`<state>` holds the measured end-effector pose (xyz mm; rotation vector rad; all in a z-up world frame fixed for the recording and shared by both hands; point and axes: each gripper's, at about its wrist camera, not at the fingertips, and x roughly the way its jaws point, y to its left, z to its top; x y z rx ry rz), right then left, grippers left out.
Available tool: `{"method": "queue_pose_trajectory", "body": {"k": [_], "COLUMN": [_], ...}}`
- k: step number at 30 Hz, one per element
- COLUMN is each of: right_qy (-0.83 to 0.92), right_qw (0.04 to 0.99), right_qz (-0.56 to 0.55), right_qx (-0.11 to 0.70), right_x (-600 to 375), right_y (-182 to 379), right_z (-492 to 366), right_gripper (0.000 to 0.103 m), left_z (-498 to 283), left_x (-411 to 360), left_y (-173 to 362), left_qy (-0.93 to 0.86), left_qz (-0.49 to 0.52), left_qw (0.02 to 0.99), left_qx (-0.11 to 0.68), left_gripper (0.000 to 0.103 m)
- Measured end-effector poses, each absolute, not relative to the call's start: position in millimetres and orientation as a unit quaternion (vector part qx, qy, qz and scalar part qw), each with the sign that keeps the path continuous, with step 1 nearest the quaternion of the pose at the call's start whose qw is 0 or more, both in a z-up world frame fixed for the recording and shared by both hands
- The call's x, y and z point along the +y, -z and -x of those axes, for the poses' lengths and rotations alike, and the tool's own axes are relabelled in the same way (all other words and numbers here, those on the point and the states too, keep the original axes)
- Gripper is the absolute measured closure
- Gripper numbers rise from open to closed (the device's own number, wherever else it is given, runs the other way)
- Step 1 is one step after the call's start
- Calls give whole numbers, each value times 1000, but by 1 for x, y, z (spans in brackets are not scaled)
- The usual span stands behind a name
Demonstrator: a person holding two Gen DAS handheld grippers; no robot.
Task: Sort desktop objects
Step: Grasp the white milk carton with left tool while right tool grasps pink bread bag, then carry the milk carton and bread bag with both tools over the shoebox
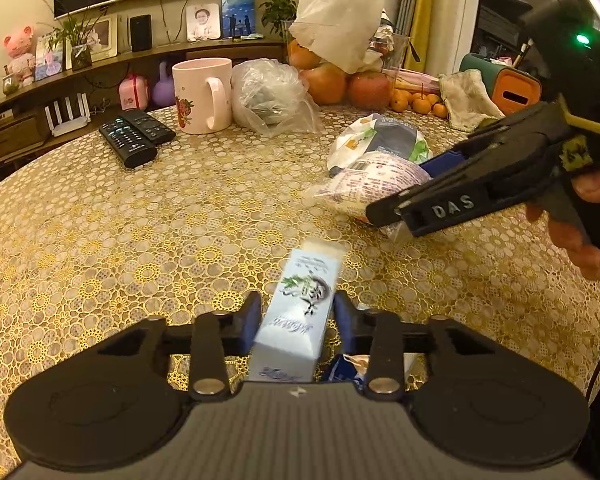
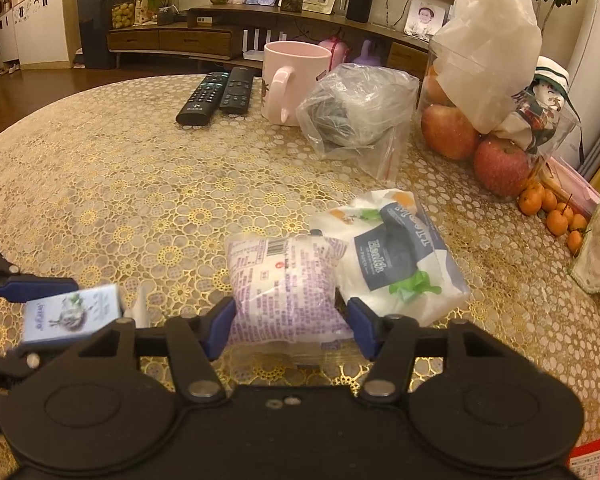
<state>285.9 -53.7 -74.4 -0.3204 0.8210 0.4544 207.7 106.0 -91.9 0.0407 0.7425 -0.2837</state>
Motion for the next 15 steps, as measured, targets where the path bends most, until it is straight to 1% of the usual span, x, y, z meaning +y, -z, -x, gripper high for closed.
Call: {"method": "queue_pose_trajectory", "body": {"k": [3,8,15], "right_qy": [-216,-210,-208], "right_qw": [881,883,886], "right_qz": [154,149,140], "right_qx": [392,393,389], "right_x": [-56,-66,-83], "right_y": [70,62,49], "right_z": [-281,-271,-249], "right_gripper": [45,48,49], "left_z": [-208,-207,-197], "left_x": [107,108,100], "left_y": [91,87,67], "left_qy": [133,119,116], "left_qz": [-19,-11,-11], "left_qw": [922,922,927], "left_qx": [364,367,357], "left_gripper": [76,76,76]}}
